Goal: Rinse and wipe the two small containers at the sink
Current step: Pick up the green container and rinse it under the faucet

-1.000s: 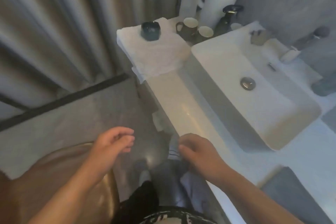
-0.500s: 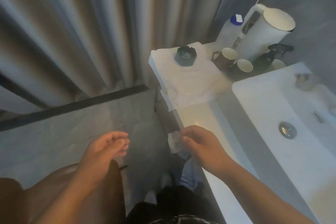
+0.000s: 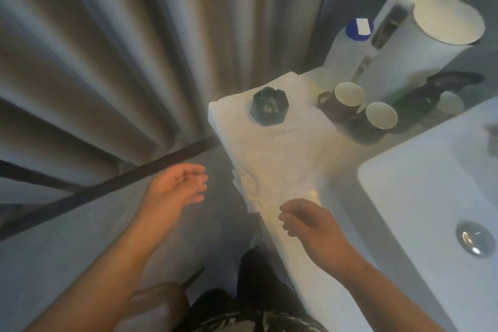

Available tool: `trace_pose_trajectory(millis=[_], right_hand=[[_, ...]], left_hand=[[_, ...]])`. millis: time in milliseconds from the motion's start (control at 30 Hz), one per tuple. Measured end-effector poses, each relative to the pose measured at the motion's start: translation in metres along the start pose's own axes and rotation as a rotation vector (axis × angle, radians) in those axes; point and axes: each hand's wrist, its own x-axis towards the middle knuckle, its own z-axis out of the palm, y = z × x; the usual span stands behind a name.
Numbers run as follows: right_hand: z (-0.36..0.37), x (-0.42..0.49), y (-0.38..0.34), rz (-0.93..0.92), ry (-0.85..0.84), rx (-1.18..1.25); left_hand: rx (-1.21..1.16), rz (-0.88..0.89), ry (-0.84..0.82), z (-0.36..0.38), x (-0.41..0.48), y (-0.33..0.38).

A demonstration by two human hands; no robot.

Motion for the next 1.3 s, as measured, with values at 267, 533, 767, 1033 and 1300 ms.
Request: trace_pose_trajectory(millis=[267, 533, 767, 1033, 1300], right_hand=[[-0.023, 0.1, -0.037, -0.038, 0.041, 0.044], [-0.037, 0.175, -0.063, -0.006, 0.139, -0.016], [-0.03, 0.247, -0.072, 0.267, 0.306, -0.184], [-0.021, 0.306, -0.071, 0.564, 0.206, -0.248], [-0.015, 0.268, -0.09, 0.678, 0.242, 0.126]], left_hand=[[0.165, -0.101, -0.028, 0.008, 0.051, -0.002], [0.242, -0.193, -0.193, 0.009, 0.125, -0.011], [0.359, -0.212, -0.398, 0.015, 0.22, 0.011], [0.438, -0.218, -0.551, 0.034, 0.284, 0.031], [0.569, -0.305, -0.612, 0.05, 0.301, 0.032]])
